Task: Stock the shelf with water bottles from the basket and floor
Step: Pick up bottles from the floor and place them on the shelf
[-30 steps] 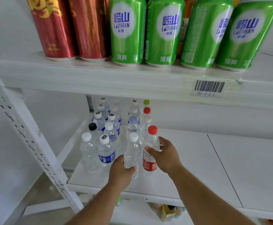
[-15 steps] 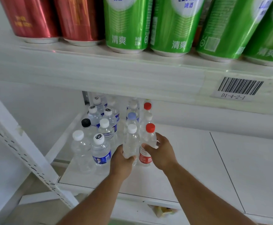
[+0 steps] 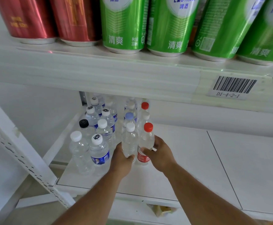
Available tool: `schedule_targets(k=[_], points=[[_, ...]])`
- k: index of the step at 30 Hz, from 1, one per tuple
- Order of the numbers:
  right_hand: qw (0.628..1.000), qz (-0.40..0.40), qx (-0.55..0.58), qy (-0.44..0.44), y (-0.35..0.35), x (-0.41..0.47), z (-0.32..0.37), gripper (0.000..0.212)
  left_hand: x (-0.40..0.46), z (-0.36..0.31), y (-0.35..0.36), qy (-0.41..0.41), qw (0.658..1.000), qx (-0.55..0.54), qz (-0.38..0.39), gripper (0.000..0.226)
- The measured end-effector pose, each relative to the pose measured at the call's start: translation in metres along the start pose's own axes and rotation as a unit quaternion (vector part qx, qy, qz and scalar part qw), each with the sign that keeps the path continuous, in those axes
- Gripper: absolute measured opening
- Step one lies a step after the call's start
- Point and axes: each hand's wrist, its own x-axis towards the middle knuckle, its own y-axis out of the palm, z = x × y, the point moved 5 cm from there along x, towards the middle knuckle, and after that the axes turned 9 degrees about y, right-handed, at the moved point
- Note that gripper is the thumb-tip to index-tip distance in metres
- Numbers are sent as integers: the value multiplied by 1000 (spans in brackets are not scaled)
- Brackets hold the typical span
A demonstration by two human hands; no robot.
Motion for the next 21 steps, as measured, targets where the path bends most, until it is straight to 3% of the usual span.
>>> schedule_targets(k=[4,7,10,12,16,21], points=[[1000,1,-14,16,2,-7,-7,44,-15,2,-4,-19,999,20,21,80],[998,-8,-33,49,2,-19,-10,35,-36,3,-11,-18,998,47,33,76],[995,-28,-60,76,4,-37,-15,63,-58,-1,-20,17,995,83,58,64],[992,-29,-95,80,6,-54,-16,71,-71,-3,-27,26,989,113,92,69],[969,-49,-235,54,6,-94,-18,69,-93,-12,-41,65,959,229,152,74],[919,-61,-389,11,5,-142,-24,73,-128,-33,-49,141,896,375,193,67]])
